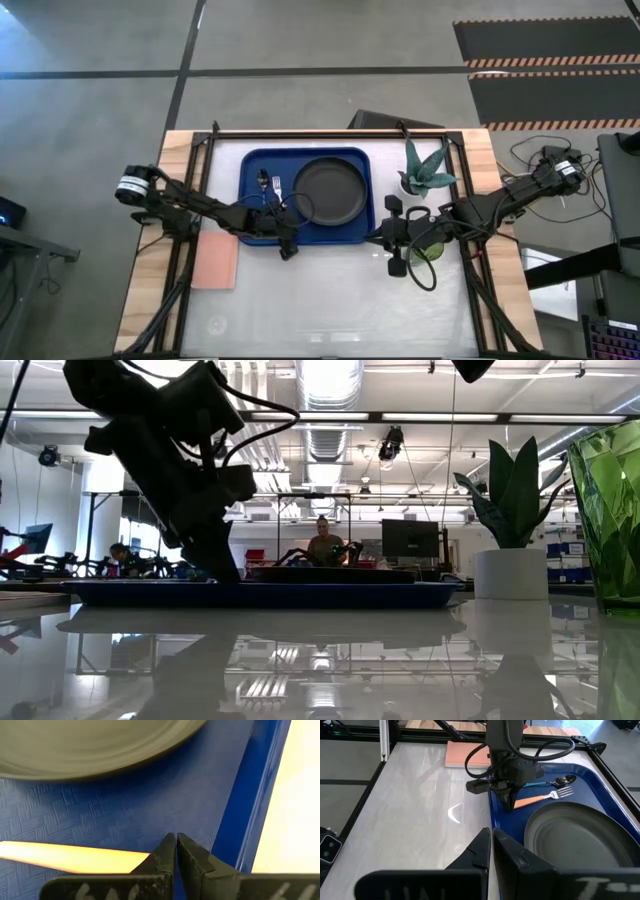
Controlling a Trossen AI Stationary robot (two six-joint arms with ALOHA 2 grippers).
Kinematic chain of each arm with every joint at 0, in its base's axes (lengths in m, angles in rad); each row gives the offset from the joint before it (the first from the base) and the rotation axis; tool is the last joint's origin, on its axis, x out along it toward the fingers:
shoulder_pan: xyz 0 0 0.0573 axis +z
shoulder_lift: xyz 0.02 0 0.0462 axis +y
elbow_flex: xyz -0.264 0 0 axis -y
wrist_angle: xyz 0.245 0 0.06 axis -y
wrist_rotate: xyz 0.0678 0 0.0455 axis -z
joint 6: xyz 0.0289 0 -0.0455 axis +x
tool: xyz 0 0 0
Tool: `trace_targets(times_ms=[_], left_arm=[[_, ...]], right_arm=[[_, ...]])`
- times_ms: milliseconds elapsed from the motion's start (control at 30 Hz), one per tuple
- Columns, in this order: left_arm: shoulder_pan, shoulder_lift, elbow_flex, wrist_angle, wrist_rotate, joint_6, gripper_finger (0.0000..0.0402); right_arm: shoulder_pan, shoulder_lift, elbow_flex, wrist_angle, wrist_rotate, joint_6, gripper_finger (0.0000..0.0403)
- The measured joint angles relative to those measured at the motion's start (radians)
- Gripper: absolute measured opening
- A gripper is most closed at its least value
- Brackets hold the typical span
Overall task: Pick and place plate/cup/fork/spoon on tray
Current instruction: Put the orange fork on the blue serving tray to the right of the blue spoon
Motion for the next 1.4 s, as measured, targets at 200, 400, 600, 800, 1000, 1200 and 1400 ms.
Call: trace_targets(times_ms=[200, 400, 600, 800, 1000, 1200, 1400], left_arm=[[0.000, -0.009, 0.000, -0.036, -0.004, -0.025, 0.0000], [0.000, -0.014, 0.000, -0.099, -0.006, -0.053, 0.0000], [0.000, -0.019, 0.000, -0.096, -0.006, -0.054, 0.0000], [0.000, -0.060, 0.000, -0.098, -0.010, -0.052, 0.0000], [0.001, -0.184, 0.001, -0.132, -0.087, 0.026, 0.0000], [0.063, -0.321, -0.013, -0.140, -0.245, 0.183, 0.0000], [0.239, -0.346, -0.073, -0.074, -0.216, 0.244, 0.0000]], right_arm=[[0.000, 0.000, 0.000, 0.000, 0.000, 0.000, 0.0009], [0.000, 0.000, -0.004, -0.001, 0.000, 0.000, 0.0009], [0.000, 0.000, -0.012, -0.001, 0.000, 0.008, 0.0009], [0.000, 0.000, -0.013, -0.001, 0.000, 0.010, 0.0009], [0.000, 0.000, -0.013, 0.000, 0.000, 0.010, 0.0009], [0.000, 0.000, -0.014, -0.001, 0.000, 0.014, 0.0009], [0.000, 0.000, -0.014, 0.000, 0.000, 0.014, 0.0009]])
